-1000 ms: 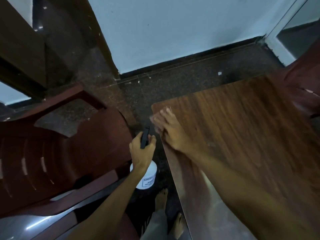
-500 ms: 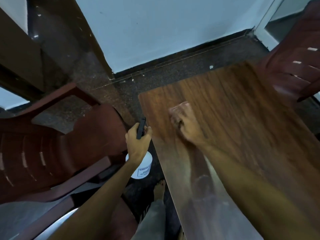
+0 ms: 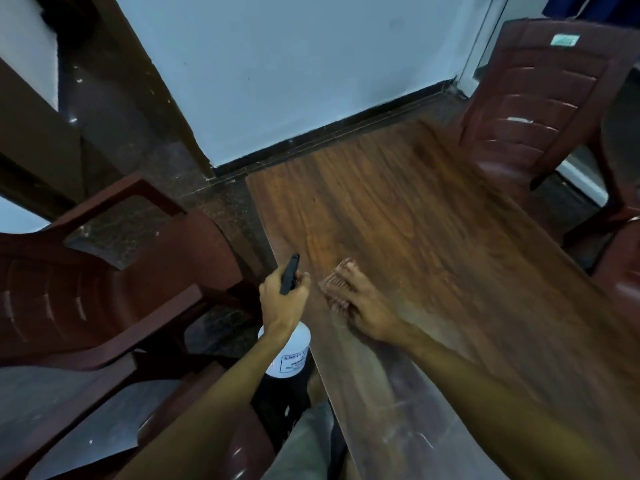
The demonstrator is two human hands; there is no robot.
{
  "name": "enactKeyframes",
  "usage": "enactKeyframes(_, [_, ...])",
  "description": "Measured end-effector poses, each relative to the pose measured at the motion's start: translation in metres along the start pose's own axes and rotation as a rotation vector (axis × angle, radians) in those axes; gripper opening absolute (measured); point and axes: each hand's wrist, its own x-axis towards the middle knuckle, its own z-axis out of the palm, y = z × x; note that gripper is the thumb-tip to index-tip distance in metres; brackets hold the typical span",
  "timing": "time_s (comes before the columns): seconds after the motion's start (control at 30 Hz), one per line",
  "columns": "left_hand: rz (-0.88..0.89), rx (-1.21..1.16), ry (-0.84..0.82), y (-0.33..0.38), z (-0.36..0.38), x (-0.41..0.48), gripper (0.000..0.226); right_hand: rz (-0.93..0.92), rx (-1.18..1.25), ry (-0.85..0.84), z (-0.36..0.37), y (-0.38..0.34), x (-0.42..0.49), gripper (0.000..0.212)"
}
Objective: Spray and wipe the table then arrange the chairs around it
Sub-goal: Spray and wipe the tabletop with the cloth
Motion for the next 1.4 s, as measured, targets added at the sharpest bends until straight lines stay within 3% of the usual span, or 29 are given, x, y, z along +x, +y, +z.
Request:
enactKeyframes(0.07, [-0.029, -0.022, 0.016, -0.005, -0.001, -0.007, 0.035, 0.028, 0.013, -0.034, 0.0, 0.001, 0.0, 0.054])
enactKeyframes(0.17, [-0.052, -0.024, 0.041, -0.018, -0.006, -0.005, 0.028, 0.289, 0.038, 0.059, -0.001, 0.012, 0.031, 0.06])
enactKeyframes(0.3, [-0.106, -0.011, 0.079, -0.039, -0.011, 0.012, 0.027, 0.123, -0.037, -0.053, 0.009, 0.013, 0.071, 0.064])
enactKeyframes(0.43, [-0.187, -0.033, 0.081, -0.055, -0.013, 0.033, 0.026, 0.238, -0.035, 0.028, 0.014, 0.016, 0.129, 0.071])
enactKeyframes(0.6, [-0.242, -0.056, 0.066, -0.065, -0.015, 0.046, 0.025, 0.04, -0.043, -0.074, 0.034, 0.007, 0.17, 0.071])
enactKeyframes(0.77, [-0.252, -0.081, 0.111, -0.07, -0.013, 0.043, 0.024, 0.087, -0.027, -0.062, 0.037, -0.005, 0.222, 0.064])
enactKeyframes(0.93, [-0.22, -0.098, 0.148, -0.063, -0.015, 0.022, 0.024, -0.261, -0.036, -0.219, 0.036, -0.011, 0.129, 0.066])
enactKeyframes(1.0, [-0.2, -0.086, 0.141, -0.06, -0.012, 0.009, 0.024, -0.318, -0.065, -0.22, 0.023, 0.001, 0.096, 0.061])
enactKeyframes(1.13, [-0.141, -0.055, 0.134, -0.051, 0.003, -0.028, 0.024, 0.09, 0.072, 0.053, 0.003, 0.019, 0.065, 0.07])
enactKeyframes(1.23, [-0.104, -0.011, 0.121, -0.04, 0.015, -0.062, 0.023, -0.144, 0.027, -0.089, 0.007, 0.011, 0.002, 0.047])
enactKeyframes(1.3, [-0.098, 0.012, 0.121, -0.033, 0.023, -0.084, 0.023, -0.194, 0.009, -0.066, -0.005, 0.029, -0.03, 0.044])
enactKeyframes(1.33, [-0.096, 0.022, 0.121, -0.028, 0.027, -0.096, 0.022, -0.104, 0.018, 0.021, -0.014, 0.044, -0.04, 0.04])
enactKeyframes(1.4, [-0.102, 0.02, 0.117, -0.024, 0.035, -0.115, 0.022, 0.247, 0.085, 0.211, -0.031, 0.064, -0.057, 0.051])
